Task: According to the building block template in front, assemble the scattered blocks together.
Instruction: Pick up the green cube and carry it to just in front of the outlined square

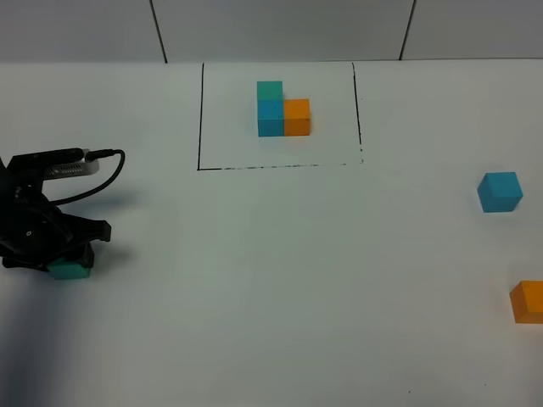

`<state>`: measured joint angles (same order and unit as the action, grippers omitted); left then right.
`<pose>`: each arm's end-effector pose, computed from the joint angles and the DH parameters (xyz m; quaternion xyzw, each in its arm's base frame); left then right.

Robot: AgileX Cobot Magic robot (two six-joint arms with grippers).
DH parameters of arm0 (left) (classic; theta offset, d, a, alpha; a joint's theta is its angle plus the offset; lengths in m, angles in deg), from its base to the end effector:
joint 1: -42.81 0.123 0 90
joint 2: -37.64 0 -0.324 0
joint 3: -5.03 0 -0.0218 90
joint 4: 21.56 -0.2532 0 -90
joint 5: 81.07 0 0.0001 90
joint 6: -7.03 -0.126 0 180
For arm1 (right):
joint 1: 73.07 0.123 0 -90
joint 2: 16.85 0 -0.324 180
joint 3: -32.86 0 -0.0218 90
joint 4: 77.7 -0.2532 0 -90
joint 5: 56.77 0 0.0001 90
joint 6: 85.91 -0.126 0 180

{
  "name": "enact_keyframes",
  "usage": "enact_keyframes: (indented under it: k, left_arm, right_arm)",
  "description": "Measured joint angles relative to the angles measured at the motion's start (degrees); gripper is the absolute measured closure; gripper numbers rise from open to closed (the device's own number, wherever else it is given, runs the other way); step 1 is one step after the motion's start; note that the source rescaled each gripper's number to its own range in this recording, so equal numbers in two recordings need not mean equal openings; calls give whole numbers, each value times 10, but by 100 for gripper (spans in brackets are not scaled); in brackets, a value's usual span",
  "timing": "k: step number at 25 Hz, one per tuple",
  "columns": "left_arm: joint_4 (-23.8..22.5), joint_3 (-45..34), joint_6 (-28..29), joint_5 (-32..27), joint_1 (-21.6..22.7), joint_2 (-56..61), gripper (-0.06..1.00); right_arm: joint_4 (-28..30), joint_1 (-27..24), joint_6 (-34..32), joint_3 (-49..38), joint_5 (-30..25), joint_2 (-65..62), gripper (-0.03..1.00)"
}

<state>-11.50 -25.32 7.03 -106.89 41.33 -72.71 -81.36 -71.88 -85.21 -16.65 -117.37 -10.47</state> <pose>0.3195 -0.0179 0.1226 -0.0611 0.9901 -0.0487 0.1163 -0.0121 0.0068 0.2629 -0.0153 0.8497 0.0342 0.5259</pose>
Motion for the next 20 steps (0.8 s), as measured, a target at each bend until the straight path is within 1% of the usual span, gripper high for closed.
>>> enact_keyframes:
  k: [1,5,7,9,12,15,17,20]
  left_arm:
    - [0,0,0,0,0,0,94]
    - [0,1,0,1,0,0,94]
    - [0,5,-18,0,0,1,94]
    - [0,19,-55,-16,-1,1,94]
    - [-1,58,-139,-57,-15,3,94]
    - [-1,103,-244,-89,-53,5,94]
    - [-1,138,-294,-107,-88,0,94]
    - [-2,206,-349,-145,-134,-29,94]
  right_arm:
    - [0,0,0,0,0,0,20]
    - [0,0,0,0,0,0,20]
    - [0,0,0,0,0,0,20]
    - [0,0,0,0,0,0,20]
    - [0,0,0,0,0,0,20]
    - [0,0,0,0,0,0,20]
    - [0,0,0,0,0,0,20]
    - [0,0,0,0,0,0,20]
